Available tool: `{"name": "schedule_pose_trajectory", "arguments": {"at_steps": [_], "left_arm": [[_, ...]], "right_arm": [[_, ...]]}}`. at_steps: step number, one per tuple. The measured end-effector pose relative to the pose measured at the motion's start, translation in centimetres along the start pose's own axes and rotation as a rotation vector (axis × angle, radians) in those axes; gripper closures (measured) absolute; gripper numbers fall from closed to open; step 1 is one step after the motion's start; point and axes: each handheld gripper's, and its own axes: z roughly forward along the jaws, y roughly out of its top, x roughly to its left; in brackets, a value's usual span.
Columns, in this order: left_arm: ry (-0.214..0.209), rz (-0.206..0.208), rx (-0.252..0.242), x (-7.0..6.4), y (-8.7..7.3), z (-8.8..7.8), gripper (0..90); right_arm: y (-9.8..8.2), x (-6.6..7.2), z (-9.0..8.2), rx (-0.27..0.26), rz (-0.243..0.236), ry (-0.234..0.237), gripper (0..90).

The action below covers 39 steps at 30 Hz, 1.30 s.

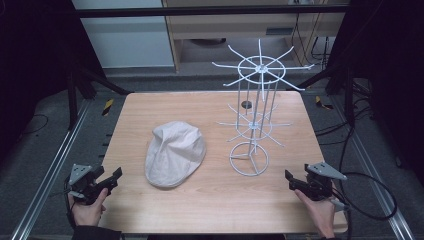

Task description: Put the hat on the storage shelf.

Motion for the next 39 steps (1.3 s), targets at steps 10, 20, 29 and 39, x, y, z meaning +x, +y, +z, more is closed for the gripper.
{"name": "schedule_pose_trajectory", "arguments": {"at_steps": [10,20,29,39], "left_arm": [[-0.082,0.032,-0.041,-1.7,1.1,-0.6,28.8],[-0.096,0.055,-0.06,-3.4,2.2,-1.1,28.0],[-0.115,0.079,-0.077,-4.6,3.2,-1.3,26.8],[-0.124,0.097,-0.124,-5.7,4.5,-1.6,26.6]], "right_arm": [[0.1,0.2,0.2,0.008,-0.015,0.002,23.1],[0.0,0.3,0.2,0.011,-0.021,0.007,22.6],[0.1,0.3,0.1,0.004,-0.017,0.004,22.7],[0.3,0.3,0.1,-0.004,-0.016,0.01,23.4]]}}
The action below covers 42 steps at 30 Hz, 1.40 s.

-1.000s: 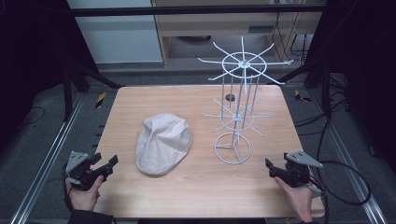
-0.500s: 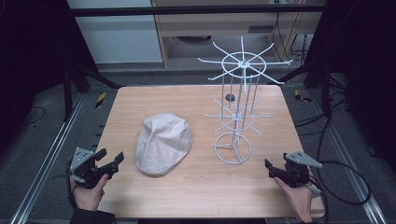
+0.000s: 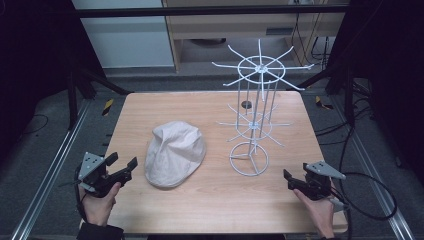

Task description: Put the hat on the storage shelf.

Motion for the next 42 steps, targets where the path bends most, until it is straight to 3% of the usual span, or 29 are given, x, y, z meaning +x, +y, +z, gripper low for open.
{"name": "schedule_pose_trajectory", "arguments": {"at_steps": [8,21,28,42], "left_arm": [[-0.018,0.01,-0.023,-0.8,1.4,0.7,26.8],[-0.034,0.031,-0.01,-2.2,2.5,3.1,26.7],[-0.031,0.055,0.008,-2.9,2.9,4.5,26.8],[-0.014,0.103,0.091,-4.2,2.4,7.9,26.6]], "right_arm": [[0.1,0.0,-0.2,-0.008,0.006,0.007,24.0],[0.1,0.0,-0.2,-0.007,0.002,0.015,25.4],[0.1,0.1,-0.2,-0.003,0.003,0.025,26.4],[0.0,0.0,-0.2,-0.004,0.002,0.037,28.2]]}}
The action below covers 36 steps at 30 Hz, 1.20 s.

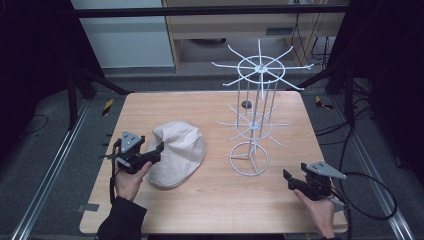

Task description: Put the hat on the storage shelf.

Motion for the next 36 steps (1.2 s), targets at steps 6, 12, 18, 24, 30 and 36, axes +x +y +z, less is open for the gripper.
{"name": "schedule_pose_trajectory", "arguments": {"at_steps": [6,12,18,24,30,36], "left_arm": [[0.005,0.011,0.034,0.0,-0.4,0.9,26.9],[0.005,0.03,0.082,0.1,-1.1,2.0,28.4],[0.006,0.041,0.109,0.1,-1.4,2.7,30.9],[0.009,0.055,0.137,0.0,-1.7,3.8,33.4],[-0.001,0.057,0.171,-0.1,-2.0,4.7,39.7],[-0.013,0.048,0.213,-0.4,-2.3,5.4,49.4]], "right_arm": [[0.0,0.0,0.0,0.001,-0.001,0.003,29.1],[0.0,0.0,0.1,0.007,-0.002,0.011,29.9],[-0.1,0.0,0.1,0.009,-0.005,0.015,30.6],[-0.1,0.0,0.3,0.017,-0.003,0.02,31.0],[-0.1,0.1,0.4,0.022,-0.001,0.024,31.4],[-0.1,0.0,0.4,0.023,-0.002,0.027,31.4]]}}
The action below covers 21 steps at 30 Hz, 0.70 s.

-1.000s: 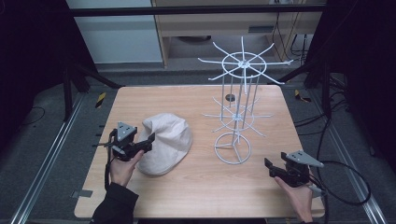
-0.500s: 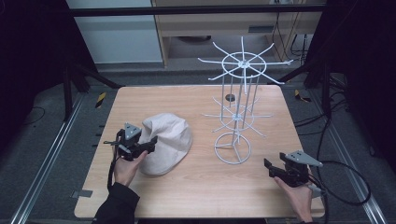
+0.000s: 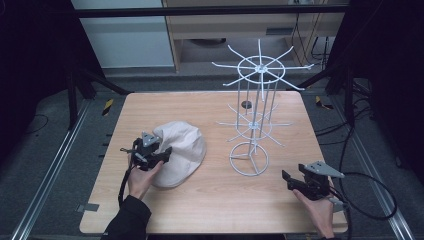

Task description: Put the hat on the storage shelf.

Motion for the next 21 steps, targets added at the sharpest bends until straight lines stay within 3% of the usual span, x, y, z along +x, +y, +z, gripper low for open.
{"name": "schedule_pose_trajectory", "arguments": {"at_steps": [4,8,13,21], "left_arm": [[-0.001,-0.005,0.013,-0.2,-0.1,0.3,57.5],[-0.012,-0.05,0.005,0.0,-0.6,0.6,67.9],[-0.035,-0.058,-0.004,0.2,-0.6,0.2,83.0],[-0.053,-0.067,-0.035,0.6,-0.4,-1.0,87.1]], "right_arm": [[0.0,0.0,0.0,0.003,0.003,0.003,31.5],[0.0,0.0,0.0,0.003,0.001,0.004,31.5],[0.0,-0.1,0.1,0.006,-0.002,0.004,31.5],[0.0,0.0,0.0,0.007,0.005,0.011,31.4]]}}
